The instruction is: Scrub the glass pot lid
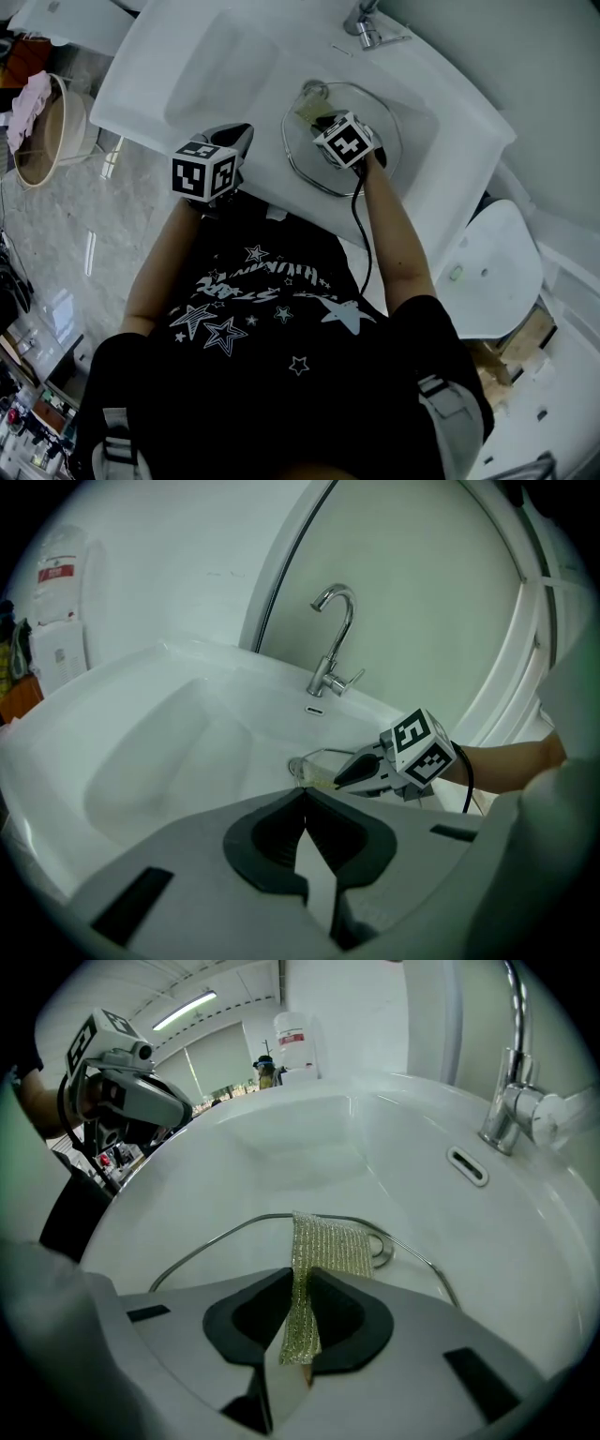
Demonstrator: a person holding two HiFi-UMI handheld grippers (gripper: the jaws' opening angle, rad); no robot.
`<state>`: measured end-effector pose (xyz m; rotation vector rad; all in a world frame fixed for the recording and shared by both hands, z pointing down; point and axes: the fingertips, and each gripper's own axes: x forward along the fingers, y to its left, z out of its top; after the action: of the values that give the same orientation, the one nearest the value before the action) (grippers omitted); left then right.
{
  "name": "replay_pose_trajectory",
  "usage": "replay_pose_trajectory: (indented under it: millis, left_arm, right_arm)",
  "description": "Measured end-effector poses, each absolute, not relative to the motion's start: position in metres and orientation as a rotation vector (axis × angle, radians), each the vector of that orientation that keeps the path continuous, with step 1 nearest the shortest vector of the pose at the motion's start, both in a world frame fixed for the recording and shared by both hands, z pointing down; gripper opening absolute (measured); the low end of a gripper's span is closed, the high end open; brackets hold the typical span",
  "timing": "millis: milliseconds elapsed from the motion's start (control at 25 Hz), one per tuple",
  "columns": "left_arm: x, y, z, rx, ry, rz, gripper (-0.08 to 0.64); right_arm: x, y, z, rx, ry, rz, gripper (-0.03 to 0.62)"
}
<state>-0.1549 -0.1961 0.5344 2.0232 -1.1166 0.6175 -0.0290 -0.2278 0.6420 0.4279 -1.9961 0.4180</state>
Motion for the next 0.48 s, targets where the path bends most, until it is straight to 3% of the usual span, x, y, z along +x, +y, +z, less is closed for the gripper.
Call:
replay_pose_trajectory:
  millis: [480]
  left_arm:
    - [-0.152, -0.184, 0.533, 2.006, -1.131, 0.588, 0.008]
  right_arm:
    - [-0.038, -0.192, 0.634, 0.274, -2.037, 0.384, 0.066]
